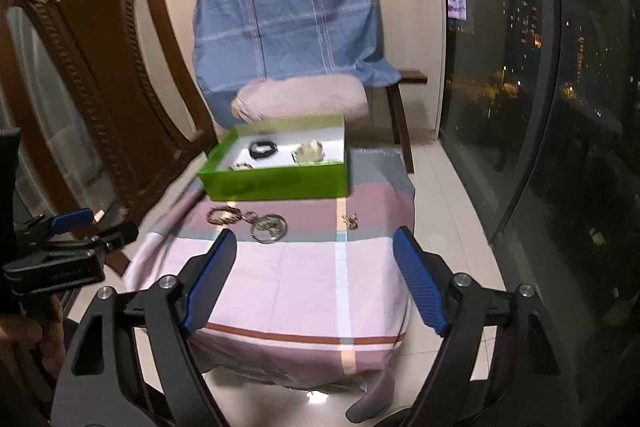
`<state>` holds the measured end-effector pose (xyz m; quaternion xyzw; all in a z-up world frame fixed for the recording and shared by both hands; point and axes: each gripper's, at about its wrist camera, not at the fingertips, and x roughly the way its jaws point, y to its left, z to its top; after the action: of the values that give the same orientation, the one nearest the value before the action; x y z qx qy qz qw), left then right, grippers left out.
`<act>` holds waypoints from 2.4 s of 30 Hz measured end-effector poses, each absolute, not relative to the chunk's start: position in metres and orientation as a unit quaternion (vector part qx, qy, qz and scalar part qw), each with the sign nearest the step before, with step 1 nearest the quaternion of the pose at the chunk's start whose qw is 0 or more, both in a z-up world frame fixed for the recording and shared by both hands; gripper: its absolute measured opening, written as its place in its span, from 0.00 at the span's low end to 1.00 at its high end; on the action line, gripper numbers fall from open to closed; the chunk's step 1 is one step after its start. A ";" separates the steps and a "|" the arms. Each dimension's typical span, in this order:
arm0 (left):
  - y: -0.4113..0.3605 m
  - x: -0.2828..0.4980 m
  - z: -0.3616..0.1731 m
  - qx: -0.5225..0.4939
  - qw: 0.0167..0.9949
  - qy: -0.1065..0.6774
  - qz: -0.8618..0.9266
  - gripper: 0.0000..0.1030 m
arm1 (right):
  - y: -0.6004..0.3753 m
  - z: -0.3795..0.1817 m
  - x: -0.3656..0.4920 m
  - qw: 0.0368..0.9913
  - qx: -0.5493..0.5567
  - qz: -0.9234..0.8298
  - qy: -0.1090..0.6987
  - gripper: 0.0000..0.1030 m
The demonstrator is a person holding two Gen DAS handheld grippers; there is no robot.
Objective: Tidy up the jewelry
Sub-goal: 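Move the left tool to the brown wooden bead bracelet while the right tool approaches the silver charm, then close the left tool on the brown bracelet while the right tool closes on the silver charm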
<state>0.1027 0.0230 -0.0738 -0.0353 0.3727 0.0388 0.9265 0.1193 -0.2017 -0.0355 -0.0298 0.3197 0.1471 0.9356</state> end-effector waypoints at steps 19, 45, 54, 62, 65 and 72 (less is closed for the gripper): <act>0.031 0.266 -0.182 0.036 0.878 0.477 -0.006 0.49 | -0.191 -0.163 0.277 0.890 -0.037 0.132 0.434 0.47; 0.059 0.274 -0.203 0.003 0.876 0.481 -0.003 0.00 | -0.175 -0.181 0.299 0.877 -0.043 0.151 0.454 0.12; 0.059 0.242 -0.166 0.023 0.889 0.457 -0.009 0.05 | -0.184 -0.160 0.275 0.886 -0.025 0.169 0.431 0.12; 0.053 0.294 -0.208 0.098 0.860 0.500 -0.028 0.18 | -0.190 -0.161 0.275 0.883 -0.015 0.170 0.438 0.12; 0.051 0.302 -0.213 0.110 0.857 0.501 -0.042 0.13 | -0.189 -0.161 0.275 0.882 -0.017 0.173 0.438 0.12; 0.053 0.299 -0.205 0.096 0.851 0.513 -0.061 0.11 | -0.183 -0.163 0.275 0.879 -0.016 0.181 0.441 0.12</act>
<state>0.2993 0.0530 -0.2052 0.0957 0.5130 -0.0607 0.8509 0.2750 -0.1830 -0.1627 -0.0158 0.4412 0.1810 0.8788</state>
